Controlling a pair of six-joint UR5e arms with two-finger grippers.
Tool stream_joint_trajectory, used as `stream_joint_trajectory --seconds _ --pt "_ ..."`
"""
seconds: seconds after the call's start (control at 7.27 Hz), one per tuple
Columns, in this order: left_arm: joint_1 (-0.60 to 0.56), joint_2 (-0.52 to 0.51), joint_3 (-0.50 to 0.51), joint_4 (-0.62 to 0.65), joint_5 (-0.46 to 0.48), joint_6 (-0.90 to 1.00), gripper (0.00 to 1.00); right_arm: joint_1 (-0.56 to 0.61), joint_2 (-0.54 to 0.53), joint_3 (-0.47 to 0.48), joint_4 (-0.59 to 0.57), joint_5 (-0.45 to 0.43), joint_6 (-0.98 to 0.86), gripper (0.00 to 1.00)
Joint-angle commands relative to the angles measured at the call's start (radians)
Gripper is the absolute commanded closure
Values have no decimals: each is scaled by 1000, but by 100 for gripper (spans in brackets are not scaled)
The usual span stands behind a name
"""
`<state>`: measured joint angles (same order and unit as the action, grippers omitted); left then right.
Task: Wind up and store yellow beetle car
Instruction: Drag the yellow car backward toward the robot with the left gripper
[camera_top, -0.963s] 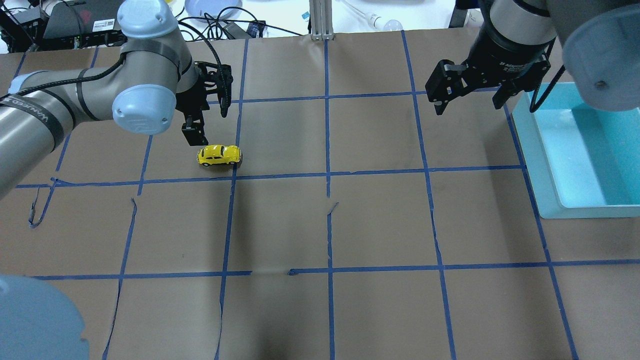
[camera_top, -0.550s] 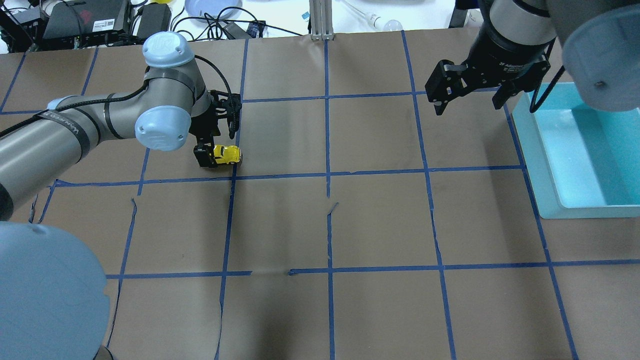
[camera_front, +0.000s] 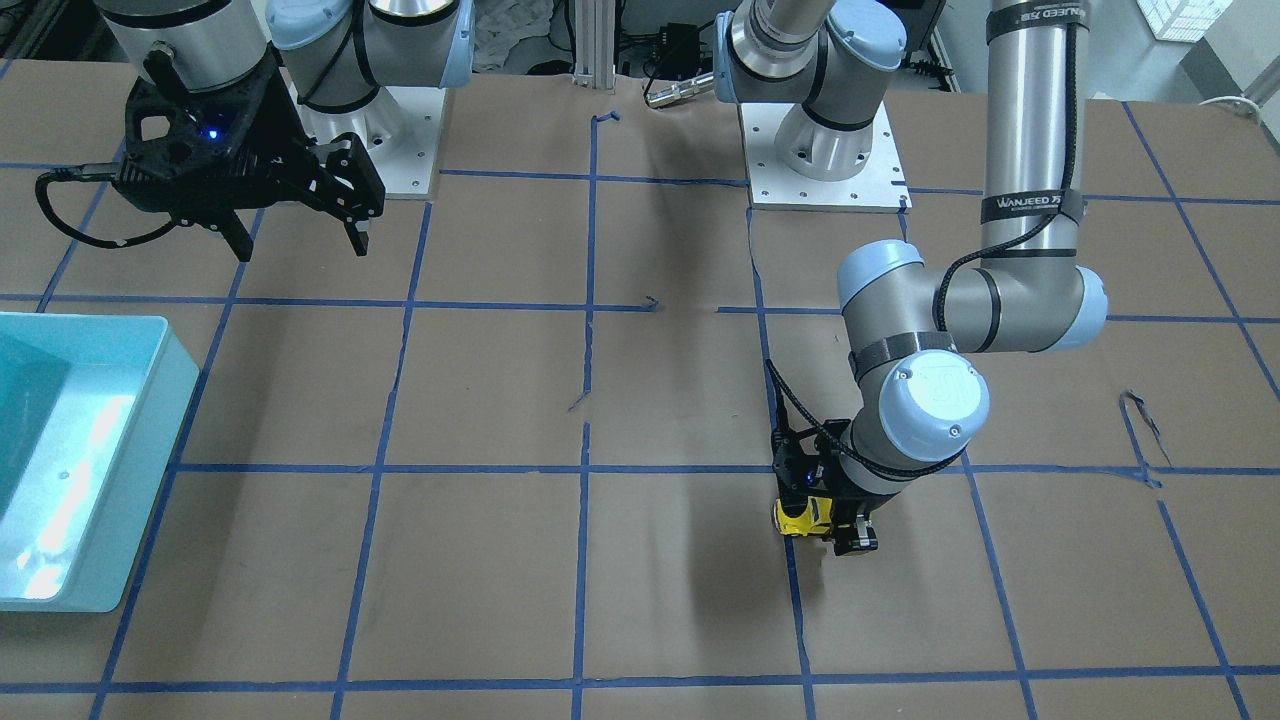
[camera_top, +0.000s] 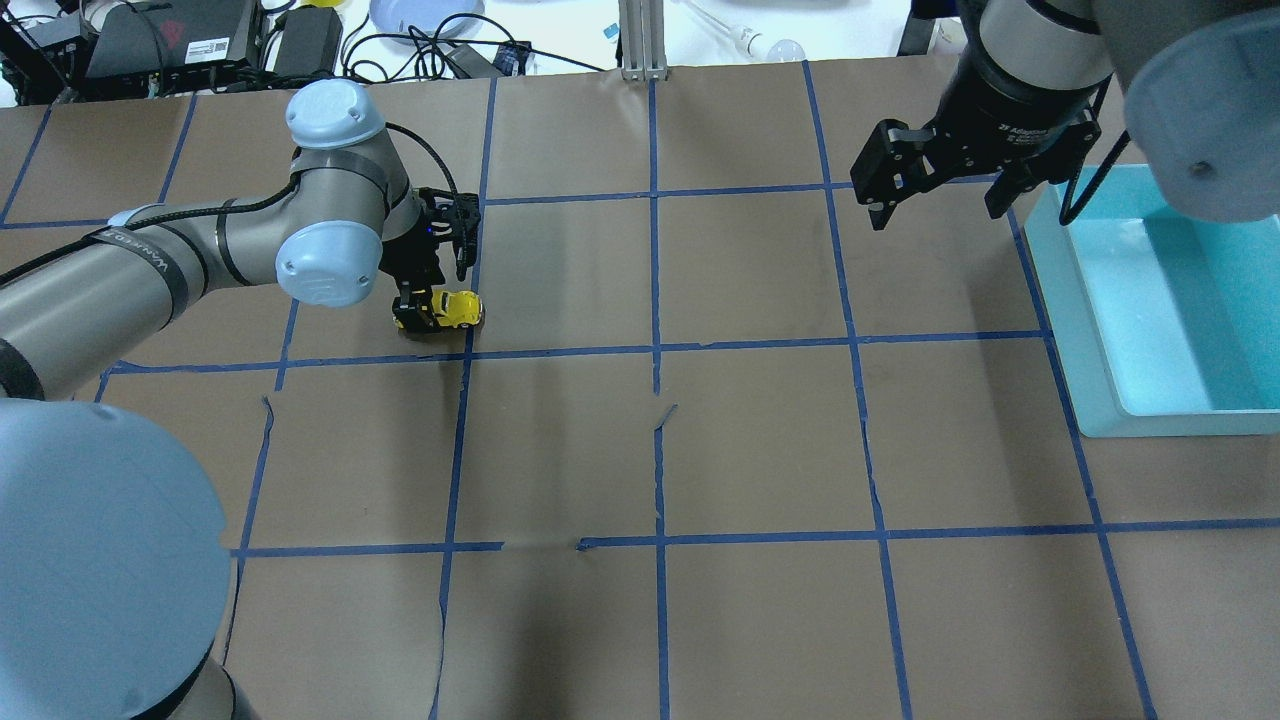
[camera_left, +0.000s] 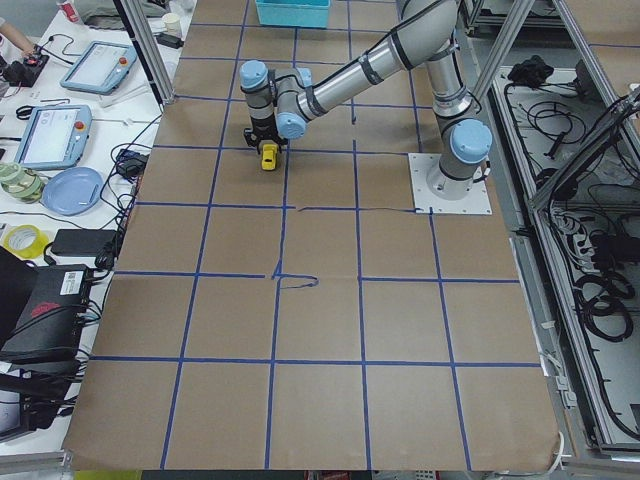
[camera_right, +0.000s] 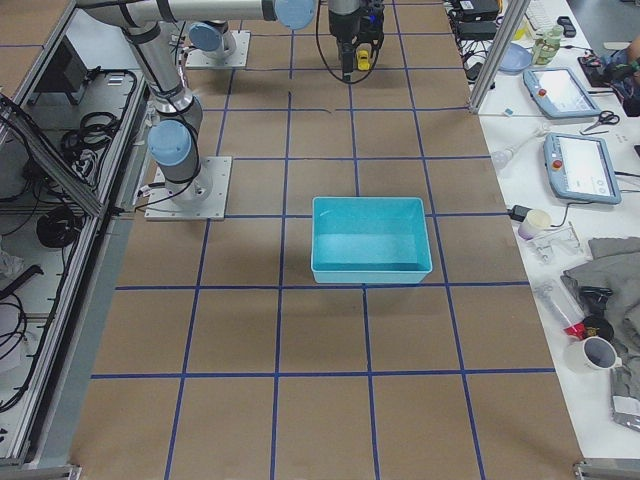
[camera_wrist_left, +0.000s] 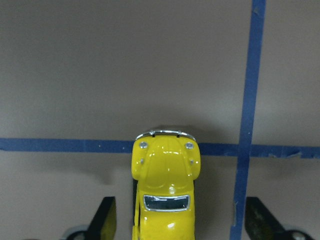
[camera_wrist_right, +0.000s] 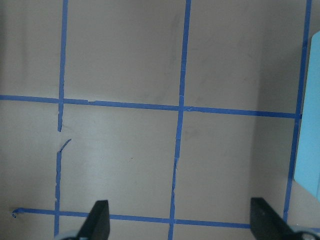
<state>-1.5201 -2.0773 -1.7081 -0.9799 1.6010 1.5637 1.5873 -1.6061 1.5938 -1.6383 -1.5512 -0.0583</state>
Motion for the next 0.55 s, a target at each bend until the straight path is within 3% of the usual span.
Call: stream_joint_trajectory --seconds 0.0,0.28,0.41 --pt "9 -4 -4 1 -1 -7 23 0 0 0 0 0 0 0" --pt "9 -6 1 1 -3 -5 34 0 0 0 0 -1 0 0" --pt "9 -6 2 3 -3 -1 44 0 0 0 0 0 0 0"
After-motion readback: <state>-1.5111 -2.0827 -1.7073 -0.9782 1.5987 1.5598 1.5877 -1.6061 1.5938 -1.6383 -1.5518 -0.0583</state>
